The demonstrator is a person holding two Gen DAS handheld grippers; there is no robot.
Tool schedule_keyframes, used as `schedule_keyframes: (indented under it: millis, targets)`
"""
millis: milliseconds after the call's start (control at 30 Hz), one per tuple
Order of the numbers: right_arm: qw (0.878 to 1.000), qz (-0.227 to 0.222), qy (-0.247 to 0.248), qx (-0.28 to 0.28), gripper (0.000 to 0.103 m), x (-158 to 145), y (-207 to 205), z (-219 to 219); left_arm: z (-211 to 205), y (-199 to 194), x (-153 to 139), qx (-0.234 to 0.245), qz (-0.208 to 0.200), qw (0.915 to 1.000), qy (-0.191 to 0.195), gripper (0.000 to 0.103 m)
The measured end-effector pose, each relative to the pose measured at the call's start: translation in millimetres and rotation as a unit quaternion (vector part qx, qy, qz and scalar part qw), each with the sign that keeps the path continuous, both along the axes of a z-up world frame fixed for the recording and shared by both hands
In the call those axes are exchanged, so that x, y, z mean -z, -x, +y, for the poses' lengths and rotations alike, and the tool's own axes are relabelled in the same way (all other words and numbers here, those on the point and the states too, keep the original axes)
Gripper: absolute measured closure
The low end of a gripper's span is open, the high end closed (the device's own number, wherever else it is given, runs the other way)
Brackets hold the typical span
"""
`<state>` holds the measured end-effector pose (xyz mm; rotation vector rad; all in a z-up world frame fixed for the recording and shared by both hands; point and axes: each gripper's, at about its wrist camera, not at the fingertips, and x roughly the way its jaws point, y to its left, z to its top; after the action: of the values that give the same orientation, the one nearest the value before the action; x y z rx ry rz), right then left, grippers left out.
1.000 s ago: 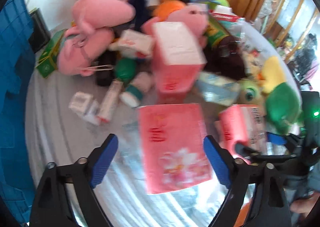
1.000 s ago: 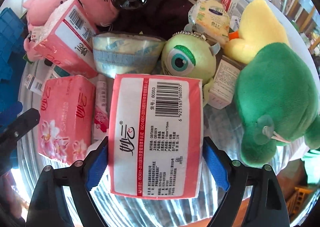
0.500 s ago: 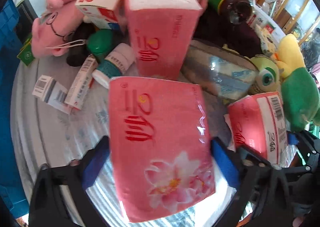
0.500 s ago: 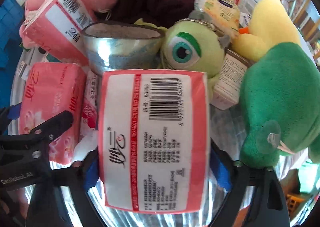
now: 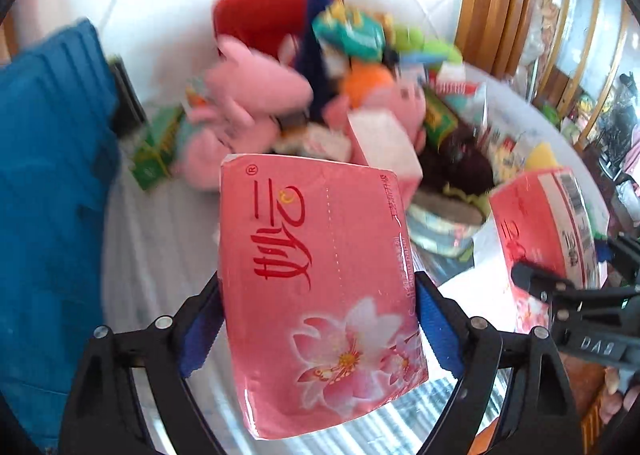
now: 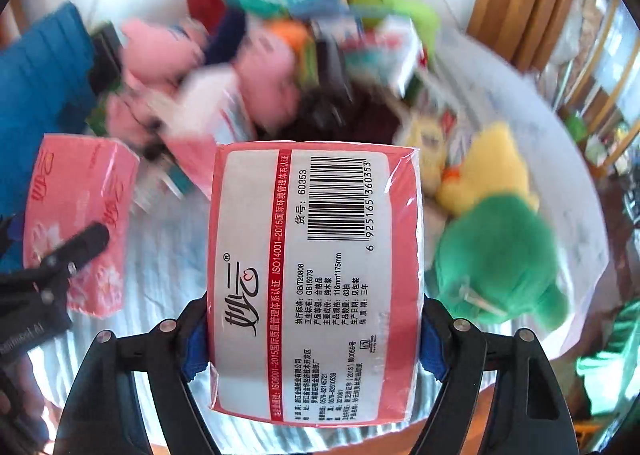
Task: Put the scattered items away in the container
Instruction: 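Lift the pink pack with the left tool while the right tool lifts the white-red pack toward the crate, then lower the pink pack into the crate with the left tool while the right tool lowers the white-red pack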
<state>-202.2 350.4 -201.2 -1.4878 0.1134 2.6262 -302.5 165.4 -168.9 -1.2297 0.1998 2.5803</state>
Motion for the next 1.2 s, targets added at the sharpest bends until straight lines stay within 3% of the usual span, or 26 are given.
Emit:
schedule_keyframes:
  millis: [33, 100, 200, 367, 567, 667, 800, 933, 1200]
  targets:
    - [1.0, 0.014, -0.002, -0.001, 0.022, -23.5, 20.6, -13.1, -7.6, -4.0, -10.5, 0.0, 0.013, 0.9999, -0.005, 0.015]
    - [0.999, 0.04, -0.005, -0.006, 0.022, -47.3, 17.0, -33.3, -27.1, -11.4, -35.6, 0.001, 0.034, 0.9993, -0.013, 0.015]
    - [0.997, 0.075, -0.017, -0.012, 0.022, -84.7, 44.0, -76.7, -56.1, -25.5, -71.2, 0.007, 0.071, 0.9971, -0.027, 0.015]
    - [0.99, 0.13, -0.036, -0.039, 0.022, -138.8, 37.1, -110.6, -88.7, -44.8, -124.0, -0.008, 0.131, 0.9903, -0.045, 0.015]
    - [0.971, 0.205, -0.055, -0.107, 0.022, -198.7, 49.4, -144.3, -127.6, -57.2, -188.9, -0.062, 0.198, 0.9773, -0.044, 0.015]
    - [0.96, 0.233, -0.063, -0.139, 0.022, -228.6, 57.8, -173.8, -153.0, -55.6, -213.0, -0.097, 0.217, 0.9711, -0.022, 0.015]
    - [0.951, 0.243, -0.06, -0.182, 0.022, -259.8, 70.6, -226.6, -196.8, -44.9, -231.7, -0.146, 0.214, 0.9658, 0.001, 0.015]
    - [0.945, 0.243, -0.052, -0.214, 0.022, -272.6, 87.3, -287.8, -255.3, -27.7, -239.3, -0.187, 0.2, 0.9618, 0.006, 0.015]
    - [0.941, 0.238, -0.03, -0.24, 0.022, -290.4, 132.2, -432.6, -391.9, 23.7, -247.0, -0.221, 0.159, 0.9617, 0.032, 0.015]
